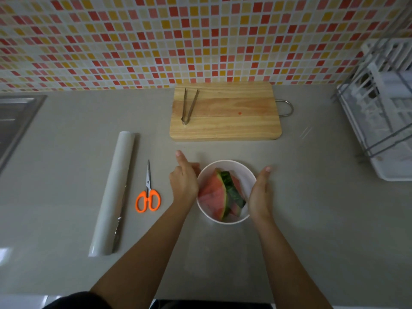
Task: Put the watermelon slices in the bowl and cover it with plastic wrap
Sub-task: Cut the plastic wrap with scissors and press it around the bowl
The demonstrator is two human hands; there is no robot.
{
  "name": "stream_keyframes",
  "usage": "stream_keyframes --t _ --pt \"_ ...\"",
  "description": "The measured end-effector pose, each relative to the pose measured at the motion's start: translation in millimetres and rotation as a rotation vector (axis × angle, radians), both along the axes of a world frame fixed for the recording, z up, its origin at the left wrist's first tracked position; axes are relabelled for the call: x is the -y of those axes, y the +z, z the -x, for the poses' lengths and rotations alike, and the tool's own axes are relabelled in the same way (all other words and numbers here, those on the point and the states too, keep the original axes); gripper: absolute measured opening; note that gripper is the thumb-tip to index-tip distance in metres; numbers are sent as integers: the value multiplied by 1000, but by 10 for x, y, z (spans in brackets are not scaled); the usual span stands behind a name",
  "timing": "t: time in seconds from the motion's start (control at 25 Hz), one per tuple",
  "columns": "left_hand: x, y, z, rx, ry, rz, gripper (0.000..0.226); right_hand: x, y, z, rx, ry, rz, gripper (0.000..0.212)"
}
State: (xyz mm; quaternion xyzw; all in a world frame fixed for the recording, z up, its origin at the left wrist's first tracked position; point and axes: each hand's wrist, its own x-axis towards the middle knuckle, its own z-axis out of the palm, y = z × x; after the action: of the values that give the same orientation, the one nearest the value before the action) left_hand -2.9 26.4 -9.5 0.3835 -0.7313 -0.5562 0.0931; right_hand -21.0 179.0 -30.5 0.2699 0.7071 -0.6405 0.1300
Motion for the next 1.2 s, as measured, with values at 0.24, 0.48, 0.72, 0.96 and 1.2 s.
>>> stream_keyframes --t 0.24,0.48,0.72,0.96,1.2 --pt "-36 -119 -296 -191 -171 -404 70 -209 11 129 -124 124 281 61" --pt "-244 -145 -289 -208 -88 -522 60 -52 111 97 -69 228 550 73" --pt "-194 -96 -280 -6 -154 -258 93 -71 99 179 -47 278 377 72" --pt "-214 -64 -278 66 -161 -185 91 -86 108 235 -9 411 48 76" --pt "-226 -32 -298 155 -181 -68 103 -92 141 185 -113 479 -297 78"
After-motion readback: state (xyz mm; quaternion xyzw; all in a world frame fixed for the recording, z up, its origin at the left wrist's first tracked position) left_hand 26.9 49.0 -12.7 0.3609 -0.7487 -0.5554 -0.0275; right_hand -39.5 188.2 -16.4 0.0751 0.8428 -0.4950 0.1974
